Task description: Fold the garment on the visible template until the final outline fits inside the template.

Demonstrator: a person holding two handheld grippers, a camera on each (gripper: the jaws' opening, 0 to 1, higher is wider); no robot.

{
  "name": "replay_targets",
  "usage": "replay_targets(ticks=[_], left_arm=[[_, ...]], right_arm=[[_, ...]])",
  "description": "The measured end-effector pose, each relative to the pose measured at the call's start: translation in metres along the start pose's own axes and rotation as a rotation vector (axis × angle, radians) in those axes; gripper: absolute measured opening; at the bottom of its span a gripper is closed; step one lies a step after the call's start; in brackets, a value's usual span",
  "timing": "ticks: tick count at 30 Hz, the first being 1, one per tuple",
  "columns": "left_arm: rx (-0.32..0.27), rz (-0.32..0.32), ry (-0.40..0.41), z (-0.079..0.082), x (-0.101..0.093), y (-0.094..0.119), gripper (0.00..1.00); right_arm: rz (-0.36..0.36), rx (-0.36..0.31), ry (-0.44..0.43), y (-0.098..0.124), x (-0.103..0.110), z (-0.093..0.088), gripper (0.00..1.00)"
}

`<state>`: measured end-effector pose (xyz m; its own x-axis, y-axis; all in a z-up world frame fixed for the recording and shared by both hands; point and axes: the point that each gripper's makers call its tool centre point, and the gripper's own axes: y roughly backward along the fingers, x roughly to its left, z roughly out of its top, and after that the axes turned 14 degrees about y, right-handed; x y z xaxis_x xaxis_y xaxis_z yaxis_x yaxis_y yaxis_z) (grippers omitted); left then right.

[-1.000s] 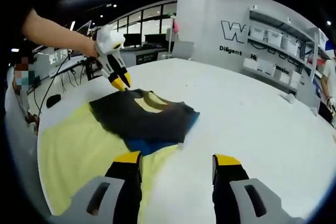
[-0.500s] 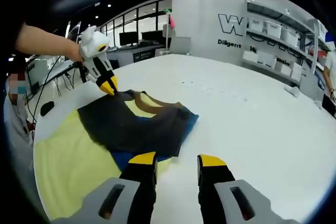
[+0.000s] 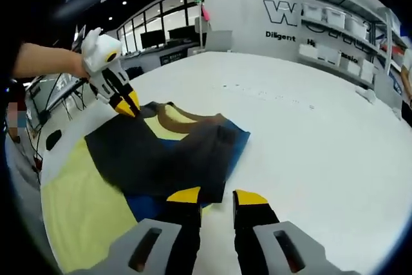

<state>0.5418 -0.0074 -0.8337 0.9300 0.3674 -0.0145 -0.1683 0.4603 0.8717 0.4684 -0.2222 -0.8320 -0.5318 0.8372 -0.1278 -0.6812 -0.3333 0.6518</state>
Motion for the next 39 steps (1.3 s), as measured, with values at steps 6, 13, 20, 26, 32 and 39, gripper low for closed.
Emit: replay_targets(ticks=[6, 13, 20, 26, 32, 39], left_arm=[[-0.006, 0.012, 0.0, 0.0, 0.003, -0.002, 0.07], [-0.012, 0.024, 0.006, -0.001, 0.003, 0.001, 0.07], [-0.029, 0.063, 0.026, -0.002, 0.016, 0.011, 0.07], [-0.032, 0.081, 0.039, -0.007, 0.025, 0.017, 0.07], [-0.043, 0.093, 0.014, -0.003, 0.018, 0.017, 0.07], [-0.06, 0.035, -0.028, 0.011, 0.003, 0.009, 0.11]], right_arm=[[-0.007, -0.006, 0.022, 0.002, 0.002, 0.001, 0.0], [-0.013, -0.013, -0.001, 0.007, 0.001, -0.002, 0.0], [-0.033, -0.026, -0.005, 0.02, -0.001, -0.006, 0.0], [-0.049, -0.023, -0.01, 0.029, -0.003, -0.012, 0.0], [-0.053, -0.019, -0.029, 0.037, 0.002, -0.02, 0.0], [-0.065, -0.034, -0.05, 0.049, 0.011, -0.027, 0.0]])
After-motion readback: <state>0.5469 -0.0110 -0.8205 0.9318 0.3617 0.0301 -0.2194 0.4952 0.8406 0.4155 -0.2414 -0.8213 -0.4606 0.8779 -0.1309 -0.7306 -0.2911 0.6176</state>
